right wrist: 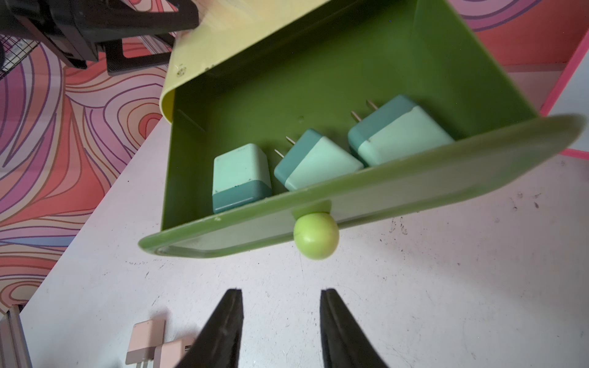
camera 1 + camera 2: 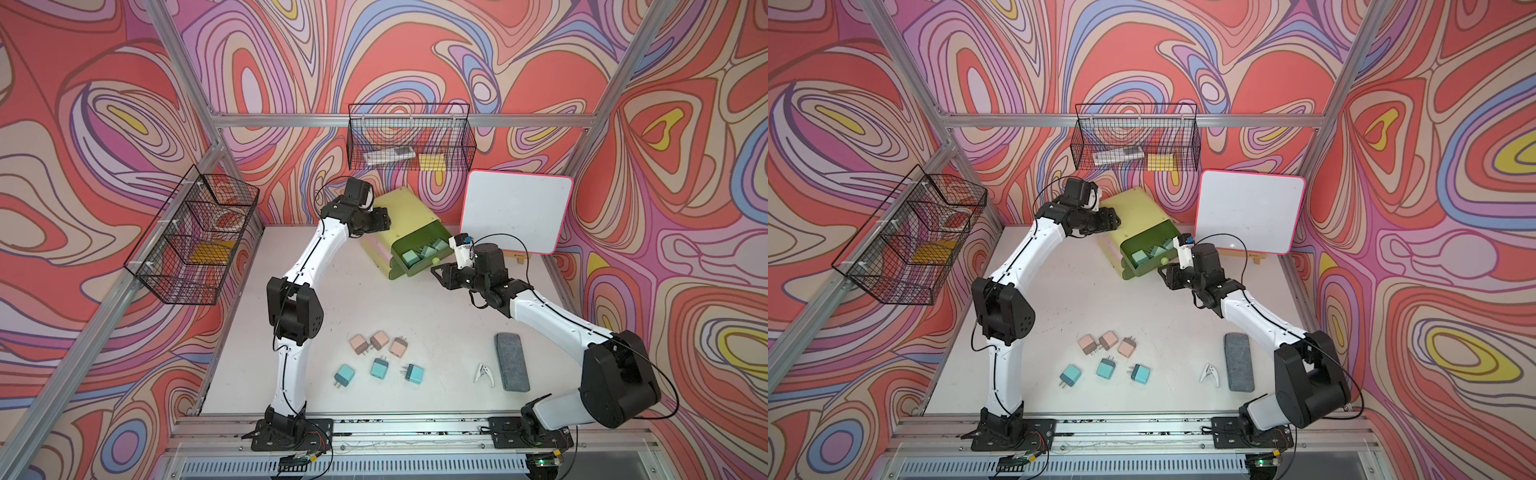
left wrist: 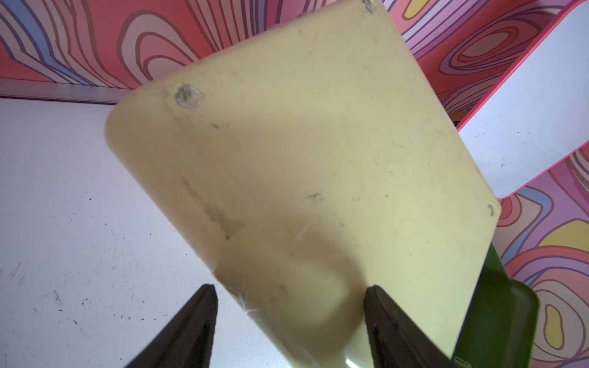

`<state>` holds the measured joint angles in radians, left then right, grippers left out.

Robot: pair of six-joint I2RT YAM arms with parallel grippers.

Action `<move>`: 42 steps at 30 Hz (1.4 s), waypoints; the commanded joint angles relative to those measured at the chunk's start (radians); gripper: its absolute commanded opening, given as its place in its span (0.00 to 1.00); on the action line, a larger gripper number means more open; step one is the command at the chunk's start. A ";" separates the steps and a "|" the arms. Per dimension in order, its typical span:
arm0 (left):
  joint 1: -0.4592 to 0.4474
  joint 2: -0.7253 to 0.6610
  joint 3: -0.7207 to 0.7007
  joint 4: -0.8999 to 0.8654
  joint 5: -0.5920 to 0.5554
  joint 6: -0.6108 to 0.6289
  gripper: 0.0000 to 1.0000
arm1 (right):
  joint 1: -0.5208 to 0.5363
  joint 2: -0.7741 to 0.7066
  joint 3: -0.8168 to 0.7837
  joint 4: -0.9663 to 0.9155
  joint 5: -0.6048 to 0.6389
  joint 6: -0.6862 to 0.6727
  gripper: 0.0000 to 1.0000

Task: Place the plugs into the drawer by color
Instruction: Close the drawer in the storage box.

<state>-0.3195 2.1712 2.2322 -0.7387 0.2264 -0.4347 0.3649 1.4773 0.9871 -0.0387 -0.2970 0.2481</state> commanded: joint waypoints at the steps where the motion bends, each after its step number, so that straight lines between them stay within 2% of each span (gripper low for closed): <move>1: 0.004 -0.010 -0.025 -0.037 -0.012 0.011 0.71 | -0.007 0.026 0.002 0.033 -0.019 -0.012 0.41; 20: 0.004 -0.021 -0.027 -0.041 -0.005 0.019 0.72 | -0.008 0.148 0.165 0.000 -0.019 -0.032 0.38; 42: 0.002 -0.027 -0.033 -0.042 0.007 0.018 0.71 | -0.007 0.285 0.315 0.086 -0.086 0.046 0.37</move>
<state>-0.3195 2.1632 2.2223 -0.7338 0.2329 -0.4339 0.3580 1.7424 1.2655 -0.0315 -0.3435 0.2703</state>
